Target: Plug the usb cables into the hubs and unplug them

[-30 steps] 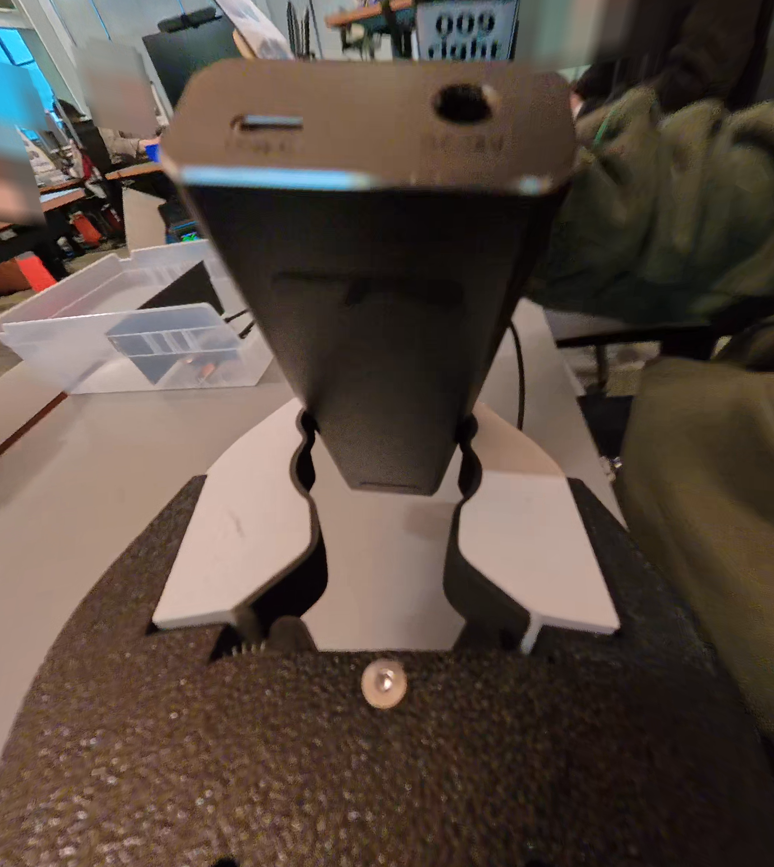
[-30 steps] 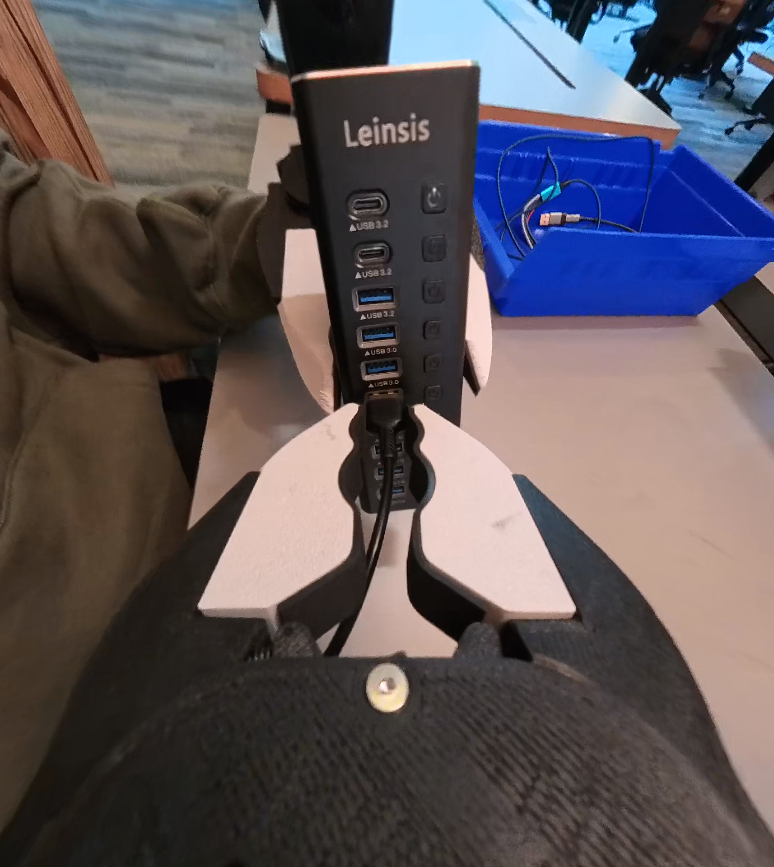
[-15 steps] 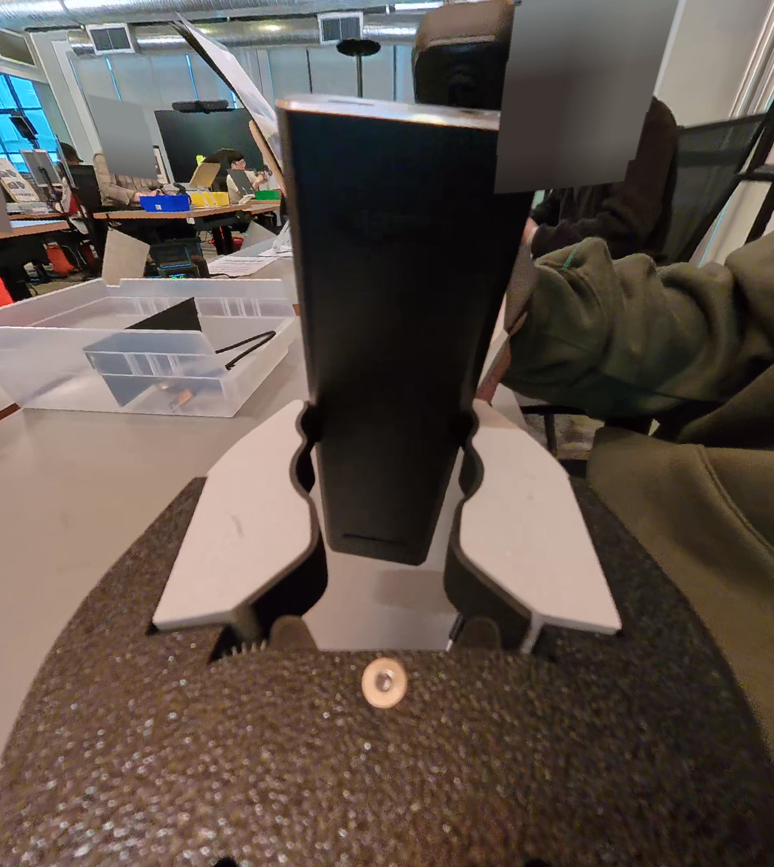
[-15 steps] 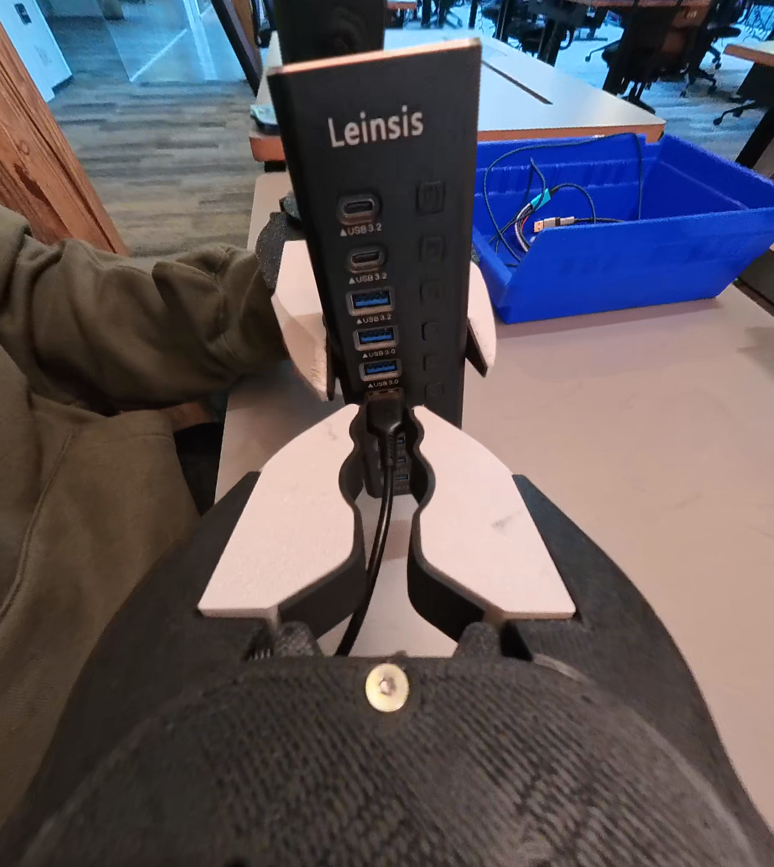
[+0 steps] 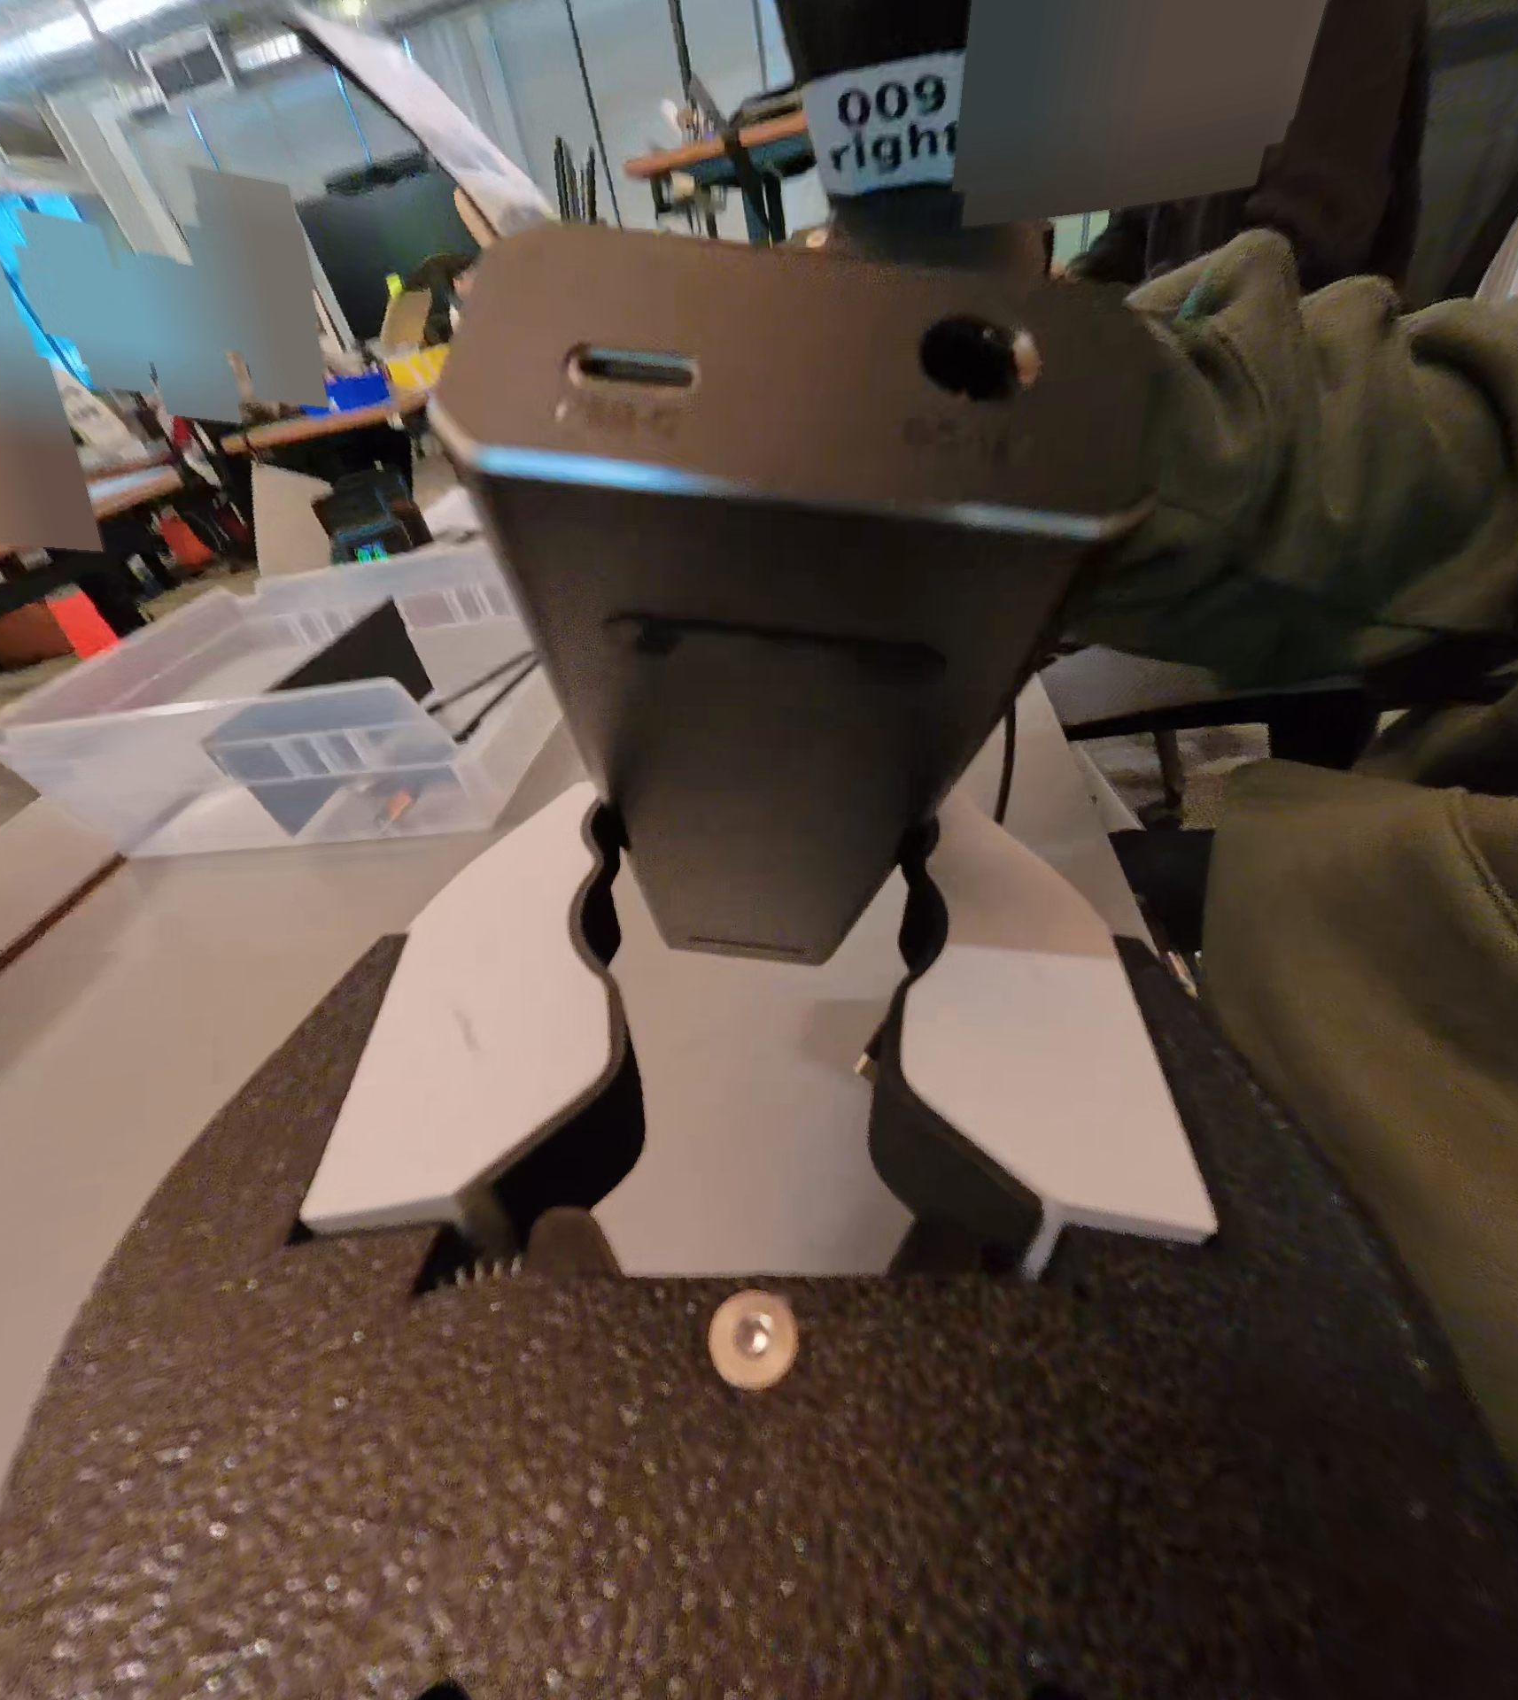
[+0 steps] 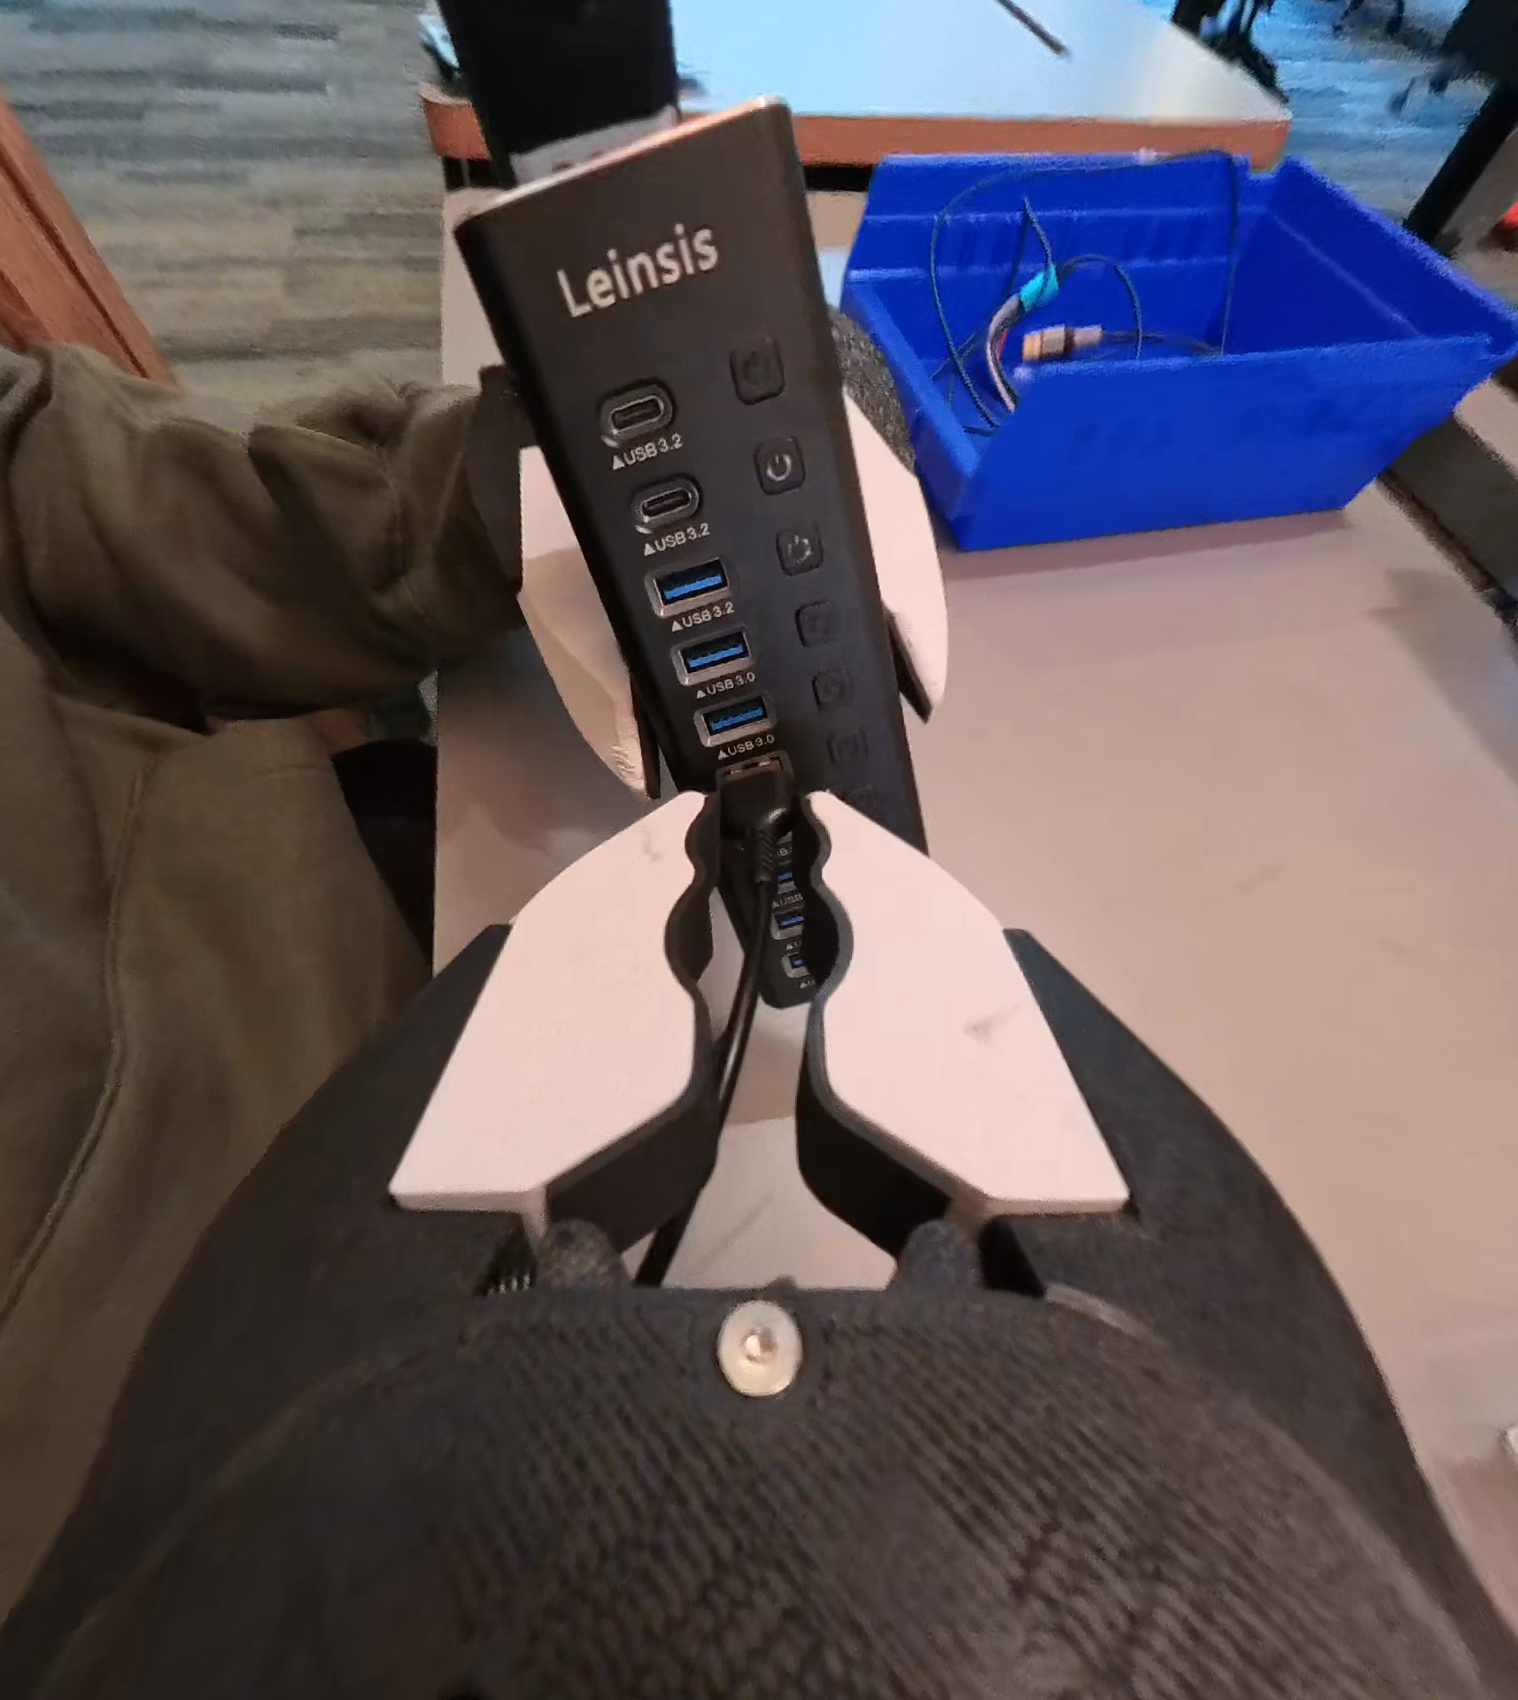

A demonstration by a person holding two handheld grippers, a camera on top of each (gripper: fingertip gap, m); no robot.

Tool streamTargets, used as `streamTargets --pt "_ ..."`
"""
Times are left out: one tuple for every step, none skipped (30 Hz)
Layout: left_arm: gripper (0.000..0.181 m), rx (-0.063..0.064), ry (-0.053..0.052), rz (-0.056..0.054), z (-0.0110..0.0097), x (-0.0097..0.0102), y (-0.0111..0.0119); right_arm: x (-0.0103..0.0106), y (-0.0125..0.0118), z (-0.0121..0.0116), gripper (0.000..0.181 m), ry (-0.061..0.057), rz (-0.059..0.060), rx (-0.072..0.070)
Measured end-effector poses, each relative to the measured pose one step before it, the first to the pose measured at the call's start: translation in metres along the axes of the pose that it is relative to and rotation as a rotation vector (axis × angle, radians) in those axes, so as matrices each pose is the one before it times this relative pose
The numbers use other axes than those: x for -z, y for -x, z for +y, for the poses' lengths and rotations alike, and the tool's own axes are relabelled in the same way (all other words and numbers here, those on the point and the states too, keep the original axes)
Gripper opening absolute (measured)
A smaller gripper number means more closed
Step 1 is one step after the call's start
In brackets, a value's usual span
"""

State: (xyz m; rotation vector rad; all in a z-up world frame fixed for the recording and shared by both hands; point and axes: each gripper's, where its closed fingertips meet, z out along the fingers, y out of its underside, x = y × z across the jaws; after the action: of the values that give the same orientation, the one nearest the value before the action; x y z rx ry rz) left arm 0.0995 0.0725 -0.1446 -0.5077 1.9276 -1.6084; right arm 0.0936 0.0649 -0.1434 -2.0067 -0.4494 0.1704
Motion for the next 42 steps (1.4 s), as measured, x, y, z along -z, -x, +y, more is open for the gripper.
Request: streamTargets --pt "0.059 -0.0107 -0.0338 -0.0047 -0.00507 0.00067 -0.00051 0.00069 0.00102 -0.00391 0.015 -0.0332 -0.0029 0.0259" --pt "0.059 0.0149 -0.0355 0.0138 -0.00548 0.00130 -0.00169 -0.00017 0.00310 -0.00347 0.015 -0.0288 -0.0232 -0.0235" --pt "0.059 0.0295 -0.0347 0.0293 -0.00501 0.00127 -0.00330 -0.00075 0.00450 -0.00250 0.015 -0.0270 -0.0311 -0.0187" --pt "0.059 0.0121 -0.0417 0.0190 -0.00513 0.00077 -0.00267 -0.00102 0.00336 -0.00157 0.015 -0.0268 -0.0179 0.0042" --pt "0.059 0.0008 -0.0341 0.0058 -0.00358 -0.00010 -0.00132 -0.00127 0.00155 0.00008 0.015 -0.0158 -0.0055 0.0062" --pt "0.059 0.0024 -0.0141 0.0100 -0.00089 -0.00060 -0.00174 -0.00188 0.00176 0.00236 0.015 0.0026 -0.0137 -0.0136" --pt "0.059 0.0055 -0.0034 0.0085 0.00052 -0.00054 -0.00127 -0.00201 0.00124 0.00285 0.015 0.0060 -0.0082 -0.0020" --pt "0.059 0.0094 -0.0014 0.0050 0.00073 -0.00015 -0.00054 -0.00212 0.00011 0.00264 0.015 0.0056 0.0045 0.0085" --pt "0.060 0.0218 0.0004 0.0064 0.00031 -0.00009 -0.00022 -0.00240 -0.00055 0.00268 0.015 0.0093 0.0089 0.0005" --pt "0.062 0.0229 -0.0018 0.0147 -0.00034 -0.00040 -0.00144 -0.00233 -0.00062 0.00229 0.015 0.0107 0.0057 0.0044" --pt "0.064 0.0155 0.0025 0.0230 0.00039 -0.00161 -0.00325 -0.00228 -0.00029 0.00034 0.015 0.0004 0.0027 0.0183" --pt "0.070 0.0066 0.0207 0.0110 0.00272 -0.00264 -0.00217 -0.00191 0.00103 -0.00071 0.015 -0.0021 -0.0086 0.0107" --pt "0.074 -0.0158 0.0311 -0.0162 0.00423 -0.00167 0.00112 -0.00050 -0.00045 0.00035 0.015 0.0082 -0.0057 0.0021" --pt "0.073 -0.0262 0.0357 -0.0342 0.00470 -0.00009 0.00423 0.00051 -0.00231 -0.00035 0.015 0.0028 0.0062 -0.0097" --pt "0.071 -0.0269 0.0136 -0.0213 0.00170 0.00086 0.00278 0.00063 -0.00135 -0.00128 0.014 -0.0070 -0.0022 -0.0139" --pt "0.071 -0.0212 -0.0038 -0.0133 -0.00122 0.00074 0.00156 0.00041 -0.00083 -0.00197 0.014 -0.0132 -0.0027 -0.0089" --pt "0.070 -0.0076 -0.0050 -0.0113 -0.00208 0.00010 0.00128 -0.00008 -0.00030 -0.00109 0.014 -0.0075 -0.0031 -0.0035" --pt "0.070 0.0067 -0.0068 -0.0032 -0.00200 -0.00032 0.00060 -0.00037 0.00026 -0.00023 0.014 -0.0030 -0.0039 -0.0002" --pt "0.069 0.0184 -0.0056 -0.0021 -0.00125 -0.00053 0.00095 -0.00078 -0.00026 0.00047 0.014 -0.0003 0.0070 0.0110" --pt "0.069 0.0190 -0.0048 -0.0051 -0.00036 -0.00025 0.00135 -0.00134 -0.00076 0.00101 0.015 0.0021 0.0177 0.0246" --pt "0.069 0.0100 -0.0011 0.0054 0.00058 -0.00005 -0.00035 -0.00175 0.00154 0.00102 0.015 0.0039 0.0048 0.0265" --pt "0.069 0.0073 0.0017 0.0152 0.00068 0.00011 -0.00182 -0.00208 0.00240 0.00104 0.015 0.0079 -0.0056 0.0106" --pt "0.068 0.0036 0.0006 0.0065 0.00019 0.00015 -0.00092 -0.00179 0.00116 0.00086 0.016 0.0073 -0.0008 0.0019" --pt "0.068 0.0011 -0.0011 0.0037 -0.00033 0.00009 -0.00043 -0.00132 0.00069 0.00031 0.016 0.0018 -0.0006 0.0031" --pt "0.068 0.0028 0.0021 0.0081 -0.00009 0.00015 -0.00086 -0.00061 0.00114 0.00002 0.016 -0.0025 -0.0070 -0.0014" --pt "0.068 -0.0014 0.0045 0.0060 0.00047 0.00038 -0.00075 -0.00077 0.00037 -0.00026 0.016 -0.0052 -0.0025 -0.0063" --pt "0.068 -0.0072 -0.0046 -0.0121 -0.00054 0.00066 0.00153 -0.00094 -0.00188 -0.00135 0.016 -0.0155 0.0148 -0.0100" --pt "0.067 -0.0017 -0.0141 -0.0038 -0.00151 0.00086 0.00089 -0.00090 -0.00028 -0.00170 0.016 -0.0165 0.0040 -0.0081" --pt "0.067 0.0095 -0.0118 0.0054 -0.00100 0.00128 0.00029 -0.00067 -0.00040 -0.00137 0.015 -0.0115 0.0068 -0.0023" --pt "0.067 -0.0001 -0.0064 -0.0056 -0.00020 0.00160 0.00159 -0.00035 -0.00170 -0.00105 0.015 -0.0072 0.0194 -0.0017" --pt "0.067 -0.0067 0.0061 0.0009 0.00125 0.00143 0.00016 -0.00033 0.00024 0.00062 0.015 0.0080 0.0021 -0.0075" --pt "0.067 -0.0118 0.0104 0.0015 0.00111 0.00093 -0.00066 0.00025 0.00020 0.00061 0.015 0.0117 0.0006 -0.0117" --pt "0.067 -0.0160 0.0015 -0.0051 -0.00076 0.00064 -0.00029 0.00161 0.00007 -0.00174 0.016 -0.0056 -0.0001 -0.0155" --pt "0.066 -0.0086 0.0009 -0.0005 -0.00169 0.00105 -0.00072 0.00344 0.00086 -0.00346 0.016 -0.0160 -0.0103 -0.0219" --pt "0.065 -0.0075 0.0133 -0.0030 -0.00027 0.00089 -0.00032 0.00462 -0.00050 -0.00329 0.016 -0.0072 0.0024 -0.0064" --pt "0.064 -0.0119 0.0159 -0.0119 0.00085 -0.00015 0.00113 0.00417 -0.00160 -0.00150 0.016 0.0144 0.0259 0.0274" --pt "0.064 -0.0110 0.0170 -0.0004 0.00170 -0.00174 -0.00078 0.00327 0.00060 0.00161 0.016 0.0434 0.0075 0.0276" --pt "0.064 0.0028 0.0148 0.0040 0.00154 -0.00262 -0.00103 0.00305 -0.00023 0.00156 0.016 0.0379 0.0071 0.0138" --pt "0.064 -0.0016 -0.0037 -0.0074 -0.00088 -0.00228 0.00052 0.00306 -0.00088 -0.00061 0.016 0.0147 0.0078 -0.0044" --pt "0.064 -0.0004 -0.0052 -0.0018 -0.00127 -0.00160 0.00004 0.00264 -0.00038 -0.00058 0.016 0.0117 0.0095 0.0058" --pt "0.064 -0.0013 0.0065 0.0023 0.00002 -0.00107 -0.00049 0.00172 0.00033 0.00019 0.016 0.0205 0.0160 0.0232" --pt "0.064 -0.0107 -0.0013 0.0052 -0.00077 -0.00035 -0.00166 0.00127 0.00161 -0.00046 0.016 0.0127 0.0073 0.0316"
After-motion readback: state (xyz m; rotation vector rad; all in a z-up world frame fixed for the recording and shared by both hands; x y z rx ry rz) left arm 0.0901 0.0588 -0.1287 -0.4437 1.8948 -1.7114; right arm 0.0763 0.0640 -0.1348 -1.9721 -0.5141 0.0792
